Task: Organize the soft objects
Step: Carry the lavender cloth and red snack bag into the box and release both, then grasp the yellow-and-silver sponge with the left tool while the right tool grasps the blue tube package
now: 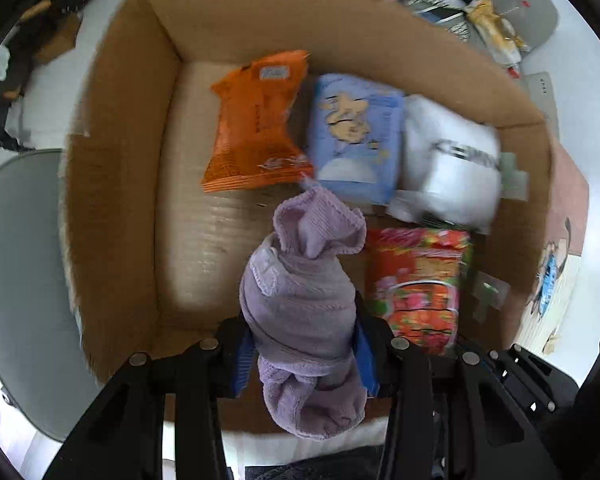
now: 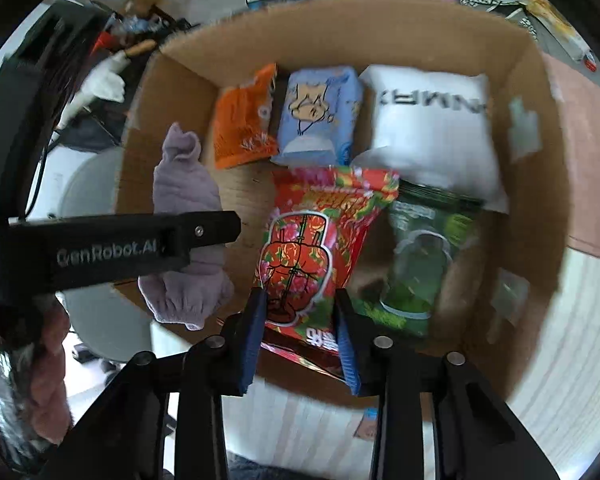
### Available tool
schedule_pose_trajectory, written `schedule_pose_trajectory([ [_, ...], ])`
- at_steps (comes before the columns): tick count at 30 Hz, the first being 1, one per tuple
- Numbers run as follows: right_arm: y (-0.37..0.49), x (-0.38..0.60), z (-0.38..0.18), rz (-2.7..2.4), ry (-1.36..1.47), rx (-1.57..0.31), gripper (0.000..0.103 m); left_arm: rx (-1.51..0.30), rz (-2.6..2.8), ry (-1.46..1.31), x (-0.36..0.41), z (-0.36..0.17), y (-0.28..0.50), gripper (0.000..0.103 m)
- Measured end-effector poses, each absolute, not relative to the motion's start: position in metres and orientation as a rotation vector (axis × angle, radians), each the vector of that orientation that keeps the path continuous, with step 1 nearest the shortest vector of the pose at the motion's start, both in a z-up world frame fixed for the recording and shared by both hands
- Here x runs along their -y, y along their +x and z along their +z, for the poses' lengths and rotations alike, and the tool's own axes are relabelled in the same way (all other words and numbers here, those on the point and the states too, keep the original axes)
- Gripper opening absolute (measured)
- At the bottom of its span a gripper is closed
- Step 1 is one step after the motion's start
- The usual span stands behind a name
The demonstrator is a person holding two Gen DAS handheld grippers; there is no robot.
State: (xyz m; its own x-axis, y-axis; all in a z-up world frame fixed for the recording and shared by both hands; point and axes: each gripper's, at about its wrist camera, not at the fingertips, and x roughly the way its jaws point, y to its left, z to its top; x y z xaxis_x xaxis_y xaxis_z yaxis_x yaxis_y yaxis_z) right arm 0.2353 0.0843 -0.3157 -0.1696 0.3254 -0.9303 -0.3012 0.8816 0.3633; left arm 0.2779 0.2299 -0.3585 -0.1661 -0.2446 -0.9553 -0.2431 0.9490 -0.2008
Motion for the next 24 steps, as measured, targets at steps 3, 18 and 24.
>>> schedule_pose_trajectory([
  [3, 0.238, -0.095, -0.335, 0.533, -0.027, -1.682, 0.020, -1.796, -0.014, -0.366, -0.233, -0.381, 0.281, 0.039],
  [18, 0.258, -0.084, -0.346, 0.431, -0.003, -1.722, 0.071, -1.804, -0.006, -0.247, -0.218, -0.375, 0.259, 0.088],
  [24, 0.265, -0.068, -0.315, 0.389, -0.028, -1.673, 0.103, -1.697, 0.040, -0.198, -0.206, -0.327, 0.234, 0.092],
])
